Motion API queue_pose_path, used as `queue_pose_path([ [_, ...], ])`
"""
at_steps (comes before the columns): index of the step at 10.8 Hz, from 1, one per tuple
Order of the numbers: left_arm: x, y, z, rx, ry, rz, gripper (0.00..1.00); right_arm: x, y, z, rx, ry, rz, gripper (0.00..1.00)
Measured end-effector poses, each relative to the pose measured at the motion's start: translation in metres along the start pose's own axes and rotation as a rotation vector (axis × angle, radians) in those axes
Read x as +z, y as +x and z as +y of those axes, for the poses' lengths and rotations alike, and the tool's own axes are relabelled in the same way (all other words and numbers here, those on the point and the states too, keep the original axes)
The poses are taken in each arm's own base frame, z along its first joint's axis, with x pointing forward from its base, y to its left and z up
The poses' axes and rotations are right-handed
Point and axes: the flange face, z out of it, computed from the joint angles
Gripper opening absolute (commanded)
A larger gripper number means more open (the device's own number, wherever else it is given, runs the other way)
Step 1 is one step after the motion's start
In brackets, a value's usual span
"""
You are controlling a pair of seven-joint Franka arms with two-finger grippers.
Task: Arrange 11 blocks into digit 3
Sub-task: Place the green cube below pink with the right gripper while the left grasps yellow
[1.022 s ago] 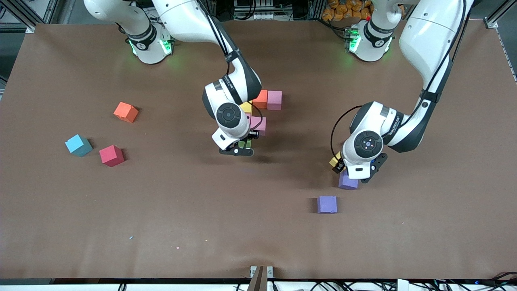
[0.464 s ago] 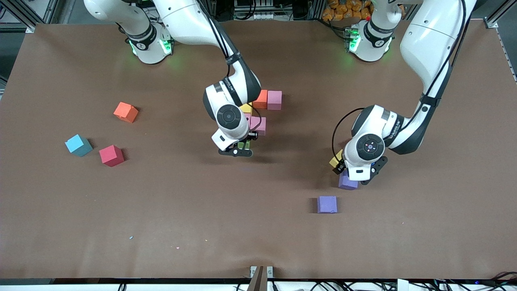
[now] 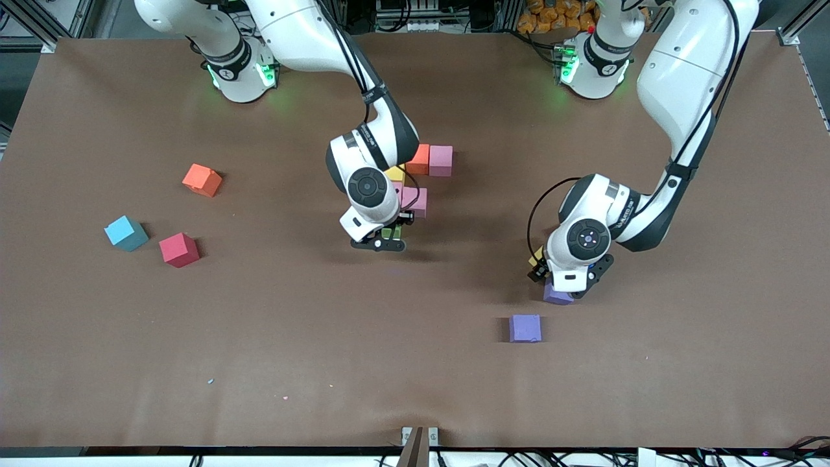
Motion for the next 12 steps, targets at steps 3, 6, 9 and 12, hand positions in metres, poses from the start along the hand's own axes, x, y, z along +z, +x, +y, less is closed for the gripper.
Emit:
queue_pose_path([
  [3, 0.000, -0.001, 0.001, 0.005, -0.002, -0.001, 0.45, 0.005, -0.004, 0.000, -0.002, -0.005, -0.006, 1.00],
  [6, -0.001, 0.000, 0.002, 0.004, -0.006, 0.000, 0.08, -0.015, -0.003, -0.002, -0.004, 0.017, 0.006, 1.00],
  [9, -0.003, -0.002, 0.003, -0.030, -0.010, 0.000, 0.00, -0.064, 0.012, 0.014, 0.027, 0.056, 0.044, 1.00],
  [12, -0.010, -0.016, 0.012, -0.164, -0.030, -0.007, 0.00, -0.099, 0.047, 0.062, 0.030, 0.042, 0.087, 1.00],
])
